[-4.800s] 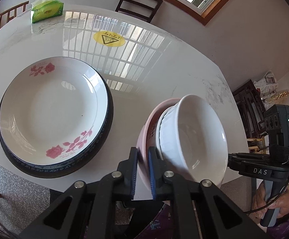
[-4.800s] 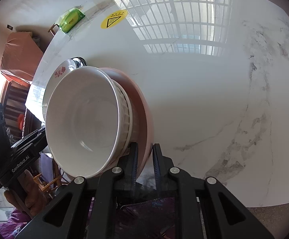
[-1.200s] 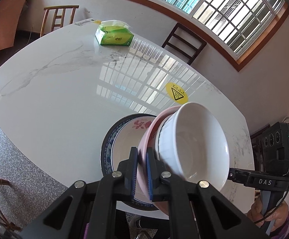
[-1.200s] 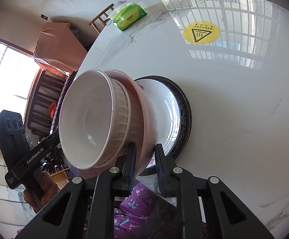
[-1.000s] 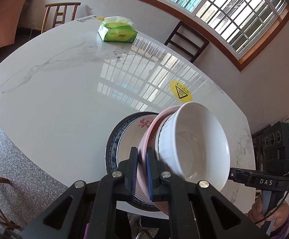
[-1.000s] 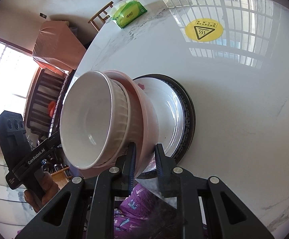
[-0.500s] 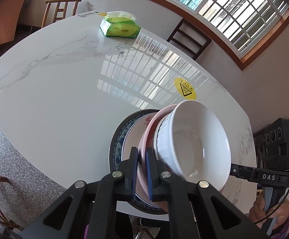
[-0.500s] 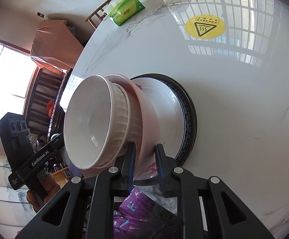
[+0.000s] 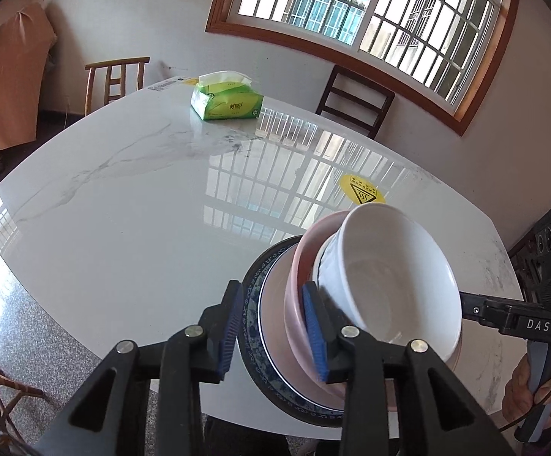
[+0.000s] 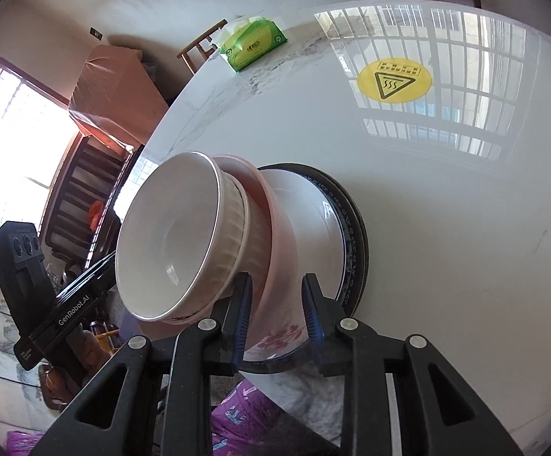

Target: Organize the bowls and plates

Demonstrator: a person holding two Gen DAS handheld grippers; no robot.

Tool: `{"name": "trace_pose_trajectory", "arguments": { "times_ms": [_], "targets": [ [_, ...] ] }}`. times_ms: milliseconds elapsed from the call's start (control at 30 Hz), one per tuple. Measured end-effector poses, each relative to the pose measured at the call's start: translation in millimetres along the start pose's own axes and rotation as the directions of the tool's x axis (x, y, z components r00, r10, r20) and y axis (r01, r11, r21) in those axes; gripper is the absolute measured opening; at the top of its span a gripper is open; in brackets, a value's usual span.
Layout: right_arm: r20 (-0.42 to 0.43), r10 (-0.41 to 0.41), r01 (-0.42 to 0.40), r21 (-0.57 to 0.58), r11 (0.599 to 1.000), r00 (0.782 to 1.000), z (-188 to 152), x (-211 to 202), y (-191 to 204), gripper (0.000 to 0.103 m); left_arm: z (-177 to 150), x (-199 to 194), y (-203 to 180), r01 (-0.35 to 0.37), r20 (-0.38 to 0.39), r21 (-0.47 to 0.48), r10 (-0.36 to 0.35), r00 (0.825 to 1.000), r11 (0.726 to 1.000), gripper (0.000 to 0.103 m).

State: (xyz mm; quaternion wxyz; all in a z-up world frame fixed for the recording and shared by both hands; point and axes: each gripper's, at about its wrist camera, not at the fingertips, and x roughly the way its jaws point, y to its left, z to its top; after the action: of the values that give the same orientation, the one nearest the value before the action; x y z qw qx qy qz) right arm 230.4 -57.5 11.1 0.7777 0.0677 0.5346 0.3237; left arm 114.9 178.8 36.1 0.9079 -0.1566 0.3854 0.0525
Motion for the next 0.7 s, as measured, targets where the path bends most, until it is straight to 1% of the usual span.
{"name": "trace_pose_trajectory", "arguments": {
  "times_ms": [33,67,100,167,200,233,267,300,333,367,400,433,467,500,533,600,633,700],
  "targets": [
    [0.033,-0.024,0.025,-0.019,1.0,0.999,-2,-2,1,0.037,-2,0,1,-0.009,0.023,0.015,0.008,1.0,1.0,0.041],
    [0.065,-0.033,0.035,-0.025,0.999,0.997,-5,-3,0,0.043,-3,-1,2,-0.013,0.042,0.024,0.012,0.999,1.0,0.045],
    [0.099,-0.032,0.035,-0.023,0.999,0.995,-8,-5,-1,0.046,-6,-2,3,-0.011,0.06,0.025,0.009,0.998,1.0,0.046],
    [0.186,-0.03,0.036,-0.028,0.999,0.982,-14,-12,0,0.05,-11,-5,5,-0.014,0.1,0.032,0.011,0.995,0.999,0.047],
    [0.234,-0.039,0.049,-0.036,0.998,0.971,-18,-16,3,0.051,-14,-7,5,-0.023,0.123,0.038,0.018,0.992,0.999,0.047],
    [0.293,-0.059,0.075,-0.044,0.996,0.954,-22,-22,7,0.052,-18,-9,4,-0.038,0.146,0.047,0.031,0.989,0.998,0.048],
    [0.362,-0.089,0.116,-0.053,0.992,0.928,-29,-28,13,0.056,-21,-11,3,-0.057,0.165,0.056,0.048,0.985,0.997,0.049],
    [0.428,-0.118,0.159,-0.06,0.985,0.896,-36,-33,20,0.064,-24,-14,1,-0.077,0.182,0.063,0.064,0.981,0.995,0.049],
    [0.489,-0.137,0.194,-0.067,0.979,0.862,-44,-38,27,0.069,-28,-17,0,-0.093,0.198,0.072,0.077,0.977,0.993,0.049],
    [0.543,-0.145,0.218,-0.074,0.973,0.827,-54,-41,34,0.077,-31,-20,-1,-0.104,0.213,0.079,0.085,0.973,0.992,0.049],
    [0.592,-0.148,0.239,-0.079,0.968,0.792,-63,-44,40,0.083,-34,-24,-2,-0.11,0.227,0.078,0.09,0.97,0.991,0.049],
    [0.629,-0.153,0.263,-0.084,0.961,0.762,-71,-45,46,0.085,-38,-27,-1,-0.111,0.24,0.075,0.091,0.966,0.991,0.049],
    [0.654,-0.157,0.287,-0.095,0.953,0.74,-79,-44,52,0.088,-42,-30,-1,-0.112,0.254,0.072,0.091,0.963,0.991,0.05],
    [0.669,-0.165,0.307,-0.098,0.947,0.724,-84,-42,57,0.089,-45,-34,0,-0.113,0.267,0.068,0.091,0.959,0.991,0.052],
    [0.677,-0.172,0.315,-0.094,0.944,0.716,-89,-40,60,0.091,-49,-37,0,-0.114,0.282,0.064,0.092,0.955,0.991,0.052],
    [0.686,-0.171,0.311,-0.085,0.947,0.708,-97,-35,64,0.094,-57,-42,-1,-0.137,0.31,0.062,0.111,0.944,0.989,0.052],
    [0.69,-0.167,0.301,-0.077,0.95,0.704,-103,-35,64,0.094,-60,-43,-2,-0.149,0.315,0.069,0.12,0.942,0.986,0.052],
    [0.705,-0.166,0.294,-0.064,0.954,0.689,-116,-35,65,0.096,-67,-43,-4,-0.161,0.32,0.086,0.125,0.939,0.983,0.052]
  ]
}}
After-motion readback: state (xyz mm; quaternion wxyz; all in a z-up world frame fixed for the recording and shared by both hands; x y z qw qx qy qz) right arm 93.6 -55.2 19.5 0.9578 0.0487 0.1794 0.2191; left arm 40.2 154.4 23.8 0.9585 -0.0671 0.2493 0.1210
